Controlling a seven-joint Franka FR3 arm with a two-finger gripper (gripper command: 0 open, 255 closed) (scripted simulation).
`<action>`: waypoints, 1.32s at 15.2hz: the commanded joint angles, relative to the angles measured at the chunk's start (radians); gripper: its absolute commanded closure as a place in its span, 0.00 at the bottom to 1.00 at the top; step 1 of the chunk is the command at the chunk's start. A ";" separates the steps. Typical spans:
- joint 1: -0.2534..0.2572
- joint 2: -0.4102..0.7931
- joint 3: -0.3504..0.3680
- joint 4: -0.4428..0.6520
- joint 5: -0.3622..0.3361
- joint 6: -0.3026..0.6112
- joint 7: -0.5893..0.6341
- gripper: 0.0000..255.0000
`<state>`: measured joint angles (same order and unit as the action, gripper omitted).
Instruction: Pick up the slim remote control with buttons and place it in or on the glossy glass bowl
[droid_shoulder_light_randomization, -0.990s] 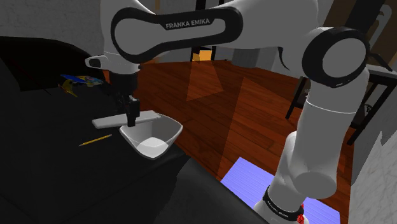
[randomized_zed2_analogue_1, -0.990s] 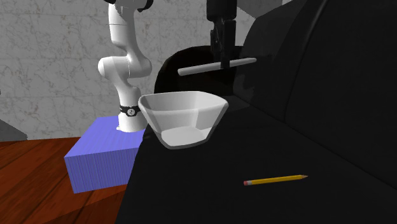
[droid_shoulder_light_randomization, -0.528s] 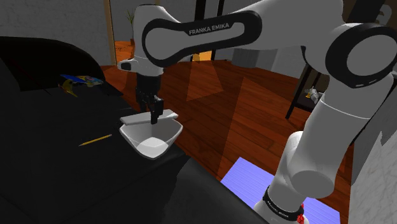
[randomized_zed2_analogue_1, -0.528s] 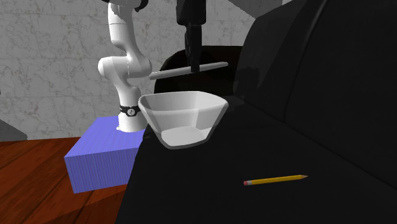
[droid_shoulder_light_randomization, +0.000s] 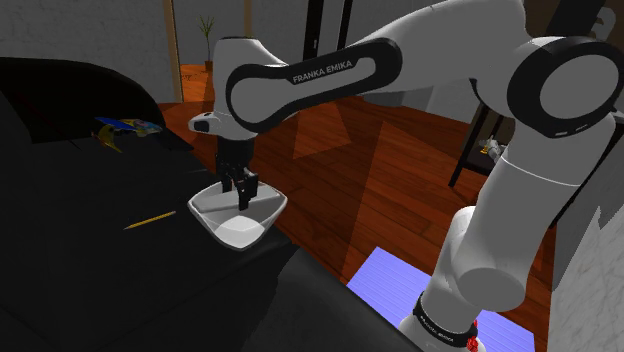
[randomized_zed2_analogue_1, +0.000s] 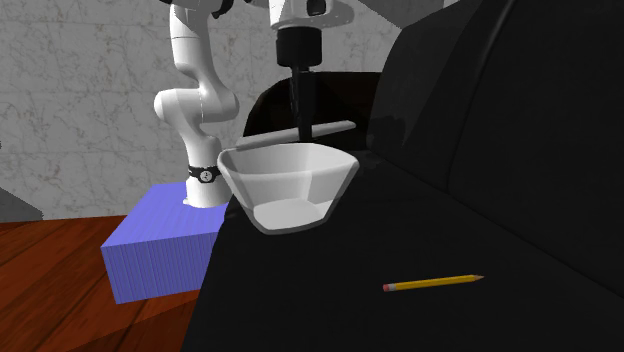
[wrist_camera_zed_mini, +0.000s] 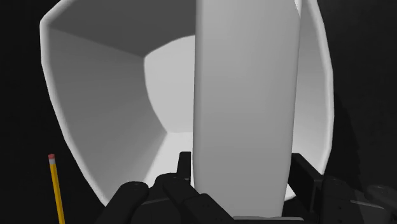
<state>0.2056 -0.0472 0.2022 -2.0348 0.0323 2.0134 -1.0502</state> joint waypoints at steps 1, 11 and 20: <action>0.001 0.009 0.001 -0.016 -0.002 0.027 0.003 1.00; 0.001 0.016 0.002 -0.033 -0.003 0.049 0.003 1.00; -0.001 -0.012 -0.001 0.038 0.002 -0.049 -0.001 0.00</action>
<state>0.2047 -0.0579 0.2011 -2.0269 0.0345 1.9969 -1.0526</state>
